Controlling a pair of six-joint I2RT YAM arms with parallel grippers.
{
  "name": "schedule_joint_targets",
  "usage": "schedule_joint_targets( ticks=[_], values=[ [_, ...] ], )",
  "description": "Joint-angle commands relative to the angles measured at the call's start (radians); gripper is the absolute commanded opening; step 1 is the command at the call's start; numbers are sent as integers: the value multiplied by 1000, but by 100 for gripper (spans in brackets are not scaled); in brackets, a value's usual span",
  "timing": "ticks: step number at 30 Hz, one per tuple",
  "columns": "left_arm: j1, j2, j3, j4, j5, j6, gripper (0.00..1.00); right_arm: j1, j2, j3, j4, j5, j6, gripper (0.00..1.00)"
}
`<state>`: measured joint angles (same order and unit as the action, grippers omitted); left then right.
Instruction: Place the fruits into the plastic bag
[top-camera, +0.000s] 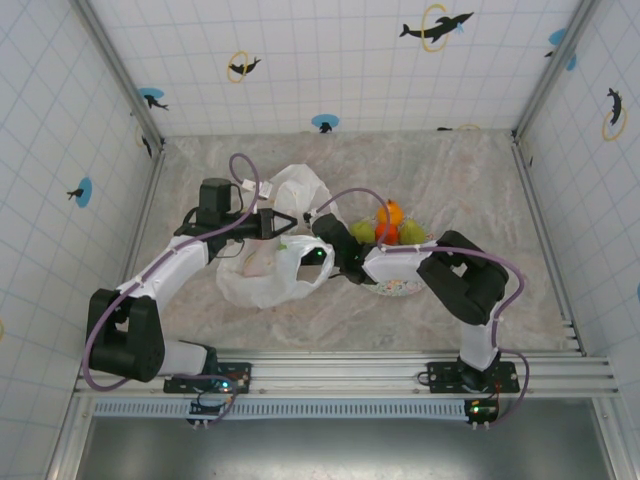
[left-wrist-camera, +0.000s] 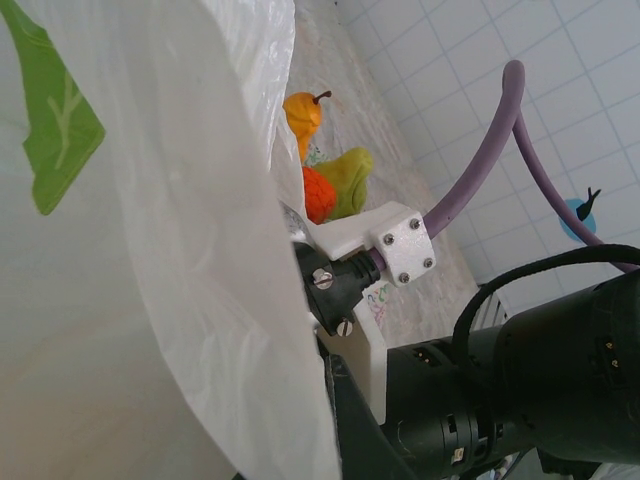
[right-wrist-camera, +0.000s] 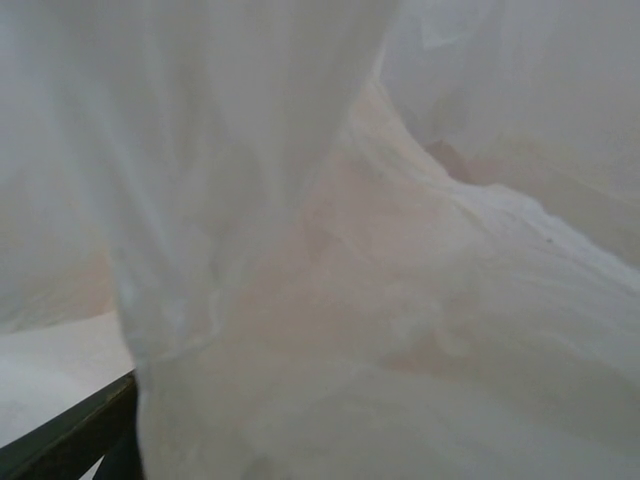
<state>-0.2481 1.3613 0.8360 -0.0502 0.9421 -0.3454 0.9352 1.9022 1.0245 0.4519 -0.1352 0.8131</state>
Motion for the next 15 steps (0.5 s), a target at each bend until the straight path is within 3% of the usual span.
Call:
schedule_joint_targets(
  ticks=[1, 12, 15],
  values=[
    [-7, -20, -8, 15, 11, -7, 0, -9, -60, -14, 52, -14, -18, 89],
    [-8, -19, -6, 11, 6, -4, 0, -12, -114, -63, 79, -72, -43, 91],
    [-6, -19, -5, 10, 4, -4, 0, -13, -140, -76, 22, -36, -68, 90]
  ],
)
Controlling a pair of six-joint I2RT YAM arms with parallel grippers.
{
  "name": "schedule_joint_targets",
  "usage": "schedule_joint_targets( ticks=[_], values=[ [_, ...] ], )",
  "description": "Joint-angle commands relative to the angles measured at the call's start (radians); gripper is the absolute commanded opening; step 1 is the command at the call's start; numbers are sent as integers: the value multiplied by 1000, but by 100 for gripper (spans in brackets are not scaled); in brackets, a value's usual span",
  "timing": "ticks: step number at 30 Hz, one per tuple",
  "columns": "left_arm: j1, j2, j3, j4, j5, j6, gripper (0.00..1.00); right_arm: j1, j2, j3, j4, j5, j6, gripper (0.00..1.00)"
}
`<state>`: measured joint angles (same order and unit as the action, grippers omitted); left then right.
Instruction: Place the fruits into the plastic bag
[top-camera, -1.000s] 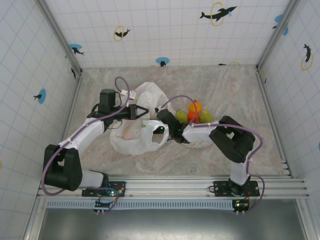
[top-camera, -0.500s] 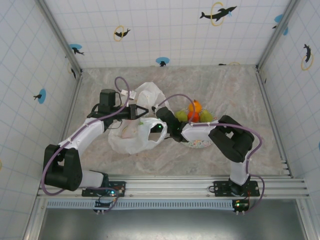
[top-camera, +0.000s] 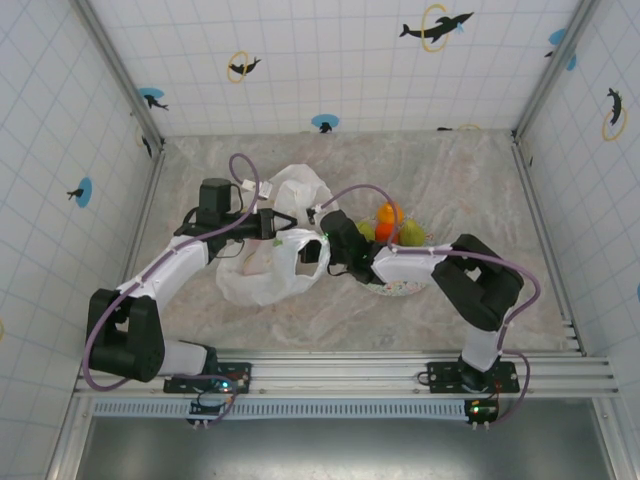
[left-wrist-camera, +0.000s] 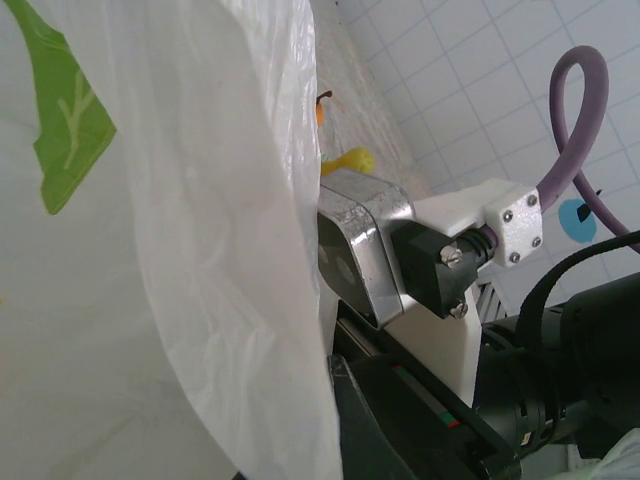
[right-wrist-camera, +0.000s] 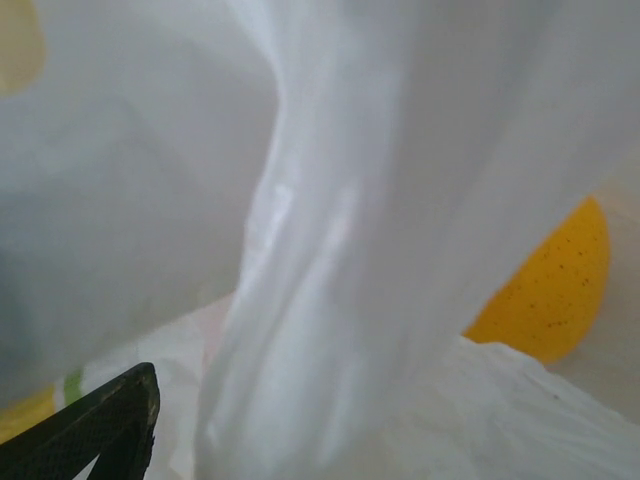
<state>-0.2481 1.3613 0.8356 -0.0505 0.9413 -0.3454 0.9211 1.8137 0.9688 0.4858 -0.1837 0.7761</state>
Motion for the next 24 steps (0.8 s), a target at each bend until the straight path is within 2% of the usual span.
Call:
schedule_joint_targets(
  ticks=[1, 7, 16, 20, 24],
  values=[
    [-8, -19, -6, 11, 5, -4, 0, 1, -60, -20, -51, 39, -44, 89],
    [-8, -14, -3, 2, -6, 0, 0, 8, -129, -37, -242, 217, -139, 87],
    [-7, -14, 1, -8, -15, 8, 0, 12, -266, -76, -358, 383, -251, 87],
    [-7, -11, 0, -7, -16, 8, 0, 10, -321, -83, -426, 428, -290, 87],
    [-8, -5, 0, -8, -16, 5, 0, -1, -370, -78, -518, 411, -332, 88]
  ],
)
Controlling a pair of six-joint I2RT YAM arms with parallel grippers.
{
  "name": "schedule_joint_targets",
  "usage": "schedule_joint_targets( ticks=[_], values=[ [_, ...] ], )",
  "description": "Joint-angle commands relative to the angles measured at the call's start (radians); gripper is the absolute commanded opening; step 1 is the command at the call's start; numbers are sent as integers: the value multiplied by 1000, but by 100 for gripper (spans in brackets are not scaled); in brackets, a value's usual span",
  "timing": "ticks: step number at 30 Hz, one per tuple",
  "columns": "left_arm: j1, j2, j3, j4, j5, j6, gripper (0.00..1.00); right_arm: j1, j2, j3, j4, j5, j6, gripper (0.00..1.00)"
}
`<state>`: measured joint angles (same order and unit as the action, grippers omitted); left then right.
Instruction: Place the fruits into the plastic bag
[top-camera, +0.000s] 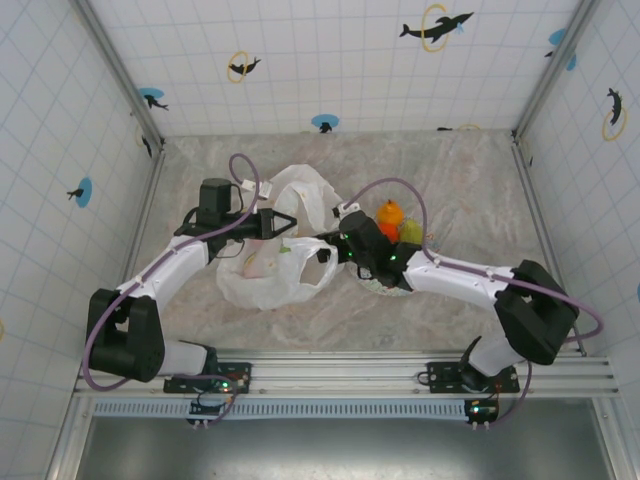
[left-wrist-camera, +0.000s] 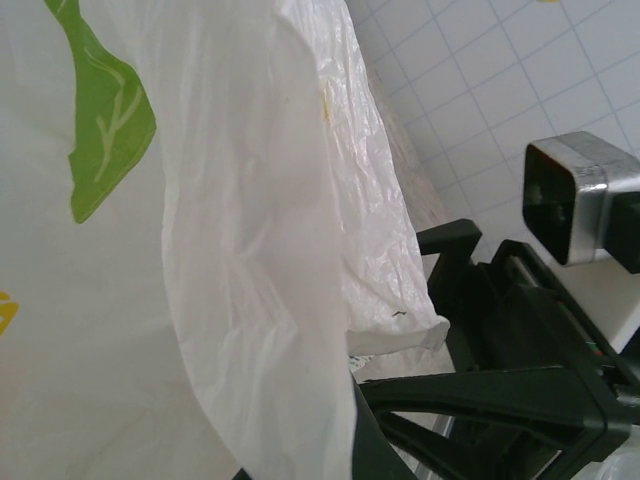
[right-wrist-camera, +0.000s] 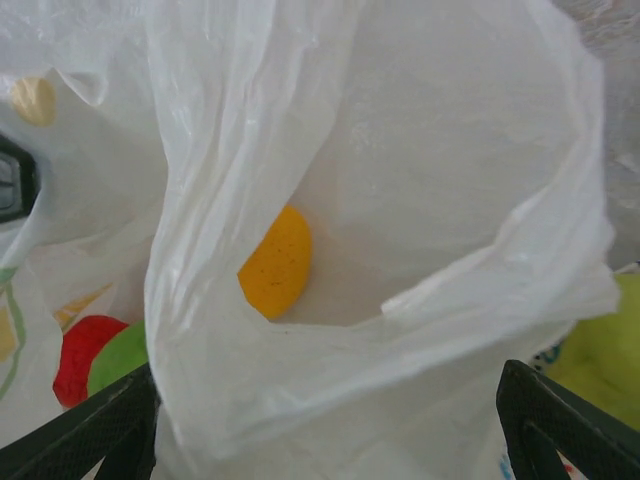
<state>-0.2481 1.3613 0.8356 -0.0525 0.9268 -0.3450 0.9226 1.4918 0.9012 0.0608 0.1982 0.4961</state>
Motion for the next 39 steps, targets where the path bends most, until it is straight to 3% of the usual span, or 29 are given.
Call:
schedule_joint_targets(
  ticks=[1, 14, 21, 27, 39],
  values=[
    [-7, -6, -2, -6, -2, 5, 0, -5, -63, -7, -117, 21, -63, 88],
    [-7, 4, -4, 1, -34, -1, 0, -24, -258, -1, -335, -36, -112, 89],
    [-8, 9, -3, -16, -75, 4, 0, -41, -339, 68, -507, 36, -112, 90],
    [-8, 13, 0, -28, -91, 10, 0, -178, -354, 133, -590, 0, -104, 90],
    [-7, -1, 0, -22, -88, 3, 0, -458, -252, 120, -543, -27, -203, 92]
  ],
)
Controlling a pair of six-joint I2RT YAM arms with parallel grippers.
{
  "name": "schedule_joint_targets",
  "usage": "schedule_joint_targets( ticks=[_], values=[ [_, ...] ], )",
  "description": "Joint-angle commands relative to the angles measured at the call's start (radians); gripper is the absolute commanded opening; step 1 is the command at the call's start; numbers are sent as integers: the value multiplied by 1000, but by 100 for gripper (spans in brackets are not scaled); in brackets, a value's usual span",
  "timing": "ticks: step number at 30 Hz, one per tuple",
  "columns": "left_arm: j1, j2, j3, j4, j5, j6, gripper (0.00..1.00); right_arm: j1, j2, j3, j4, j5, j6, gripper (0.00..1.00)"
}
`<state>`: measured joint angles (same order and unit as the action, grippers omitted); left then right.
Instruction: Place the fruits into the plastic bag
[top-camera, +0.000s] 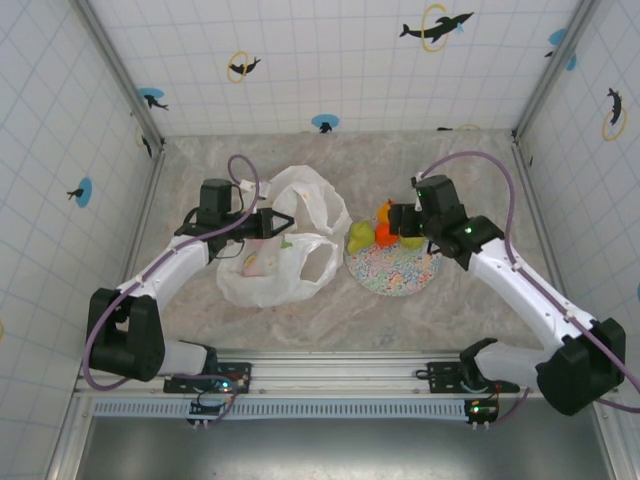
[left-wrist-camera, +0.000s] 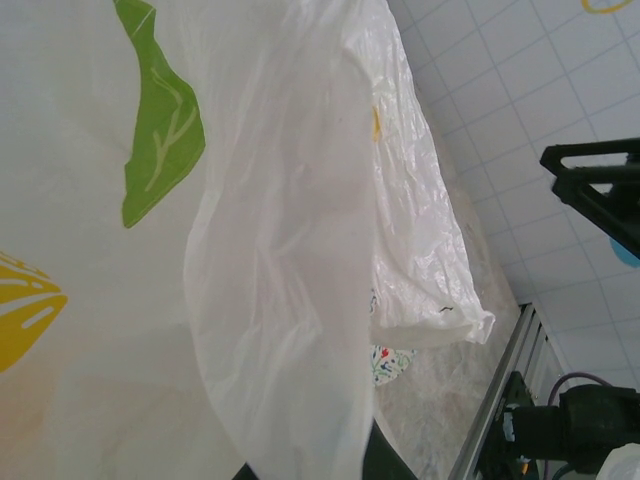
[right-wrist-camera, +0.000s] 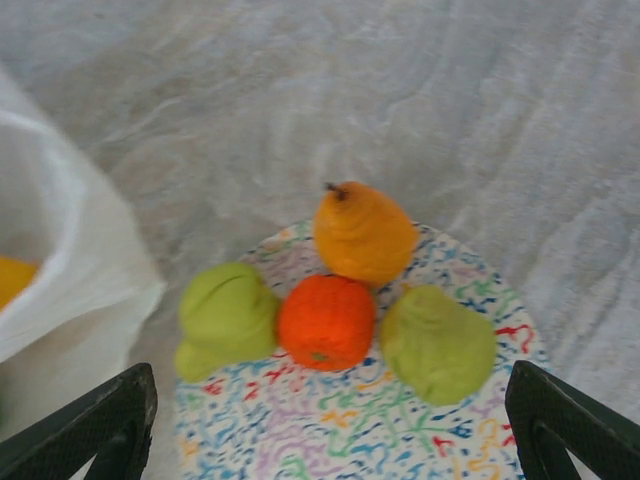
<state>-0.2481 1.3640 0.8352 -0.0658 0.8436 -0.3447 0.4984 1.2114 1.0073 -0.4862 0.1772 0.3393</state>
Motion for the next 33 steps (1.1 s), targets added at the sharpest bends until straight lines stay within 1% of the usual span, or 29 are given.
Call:
schedule_joint_targets(
  ticks=[1, 4, 8, 13, 19, 22, 30, 33],
  values=[
    [-8, -6, 2, -11, -8, 4, 0, -53, 39, 7, 16, -8, -56, 92],
    [-7, -13, 6, -22, -14, 11, 0, -104, 73, -21, 50, -19, -72, 93],
    [-6, -31, 2, -18, -23, 15, 0, -147, 134, -34, 79, -56, -74, 92],
    [-6, -27, 2, -16, -19, 11, 0, -152, 192, -8, 70, -56, -88, 92],
    [-6, -28, 1, -14, -24, 10, 0, -149, 217, -35, 95, -128, -82, 91],
    [-6, -26, 1, -17, -28, 10, 0, -148, 238, -36, 92, -103, -87, 91],
    [-6, -23, 1, -15, -28, 9, 0, -149, 318, -10, 86, -43, -110, 84],
    [-5, -23, 1, -15, -26, 8, 0, -147, 341, -15, 93, -50, -116, 84]
  ],
)
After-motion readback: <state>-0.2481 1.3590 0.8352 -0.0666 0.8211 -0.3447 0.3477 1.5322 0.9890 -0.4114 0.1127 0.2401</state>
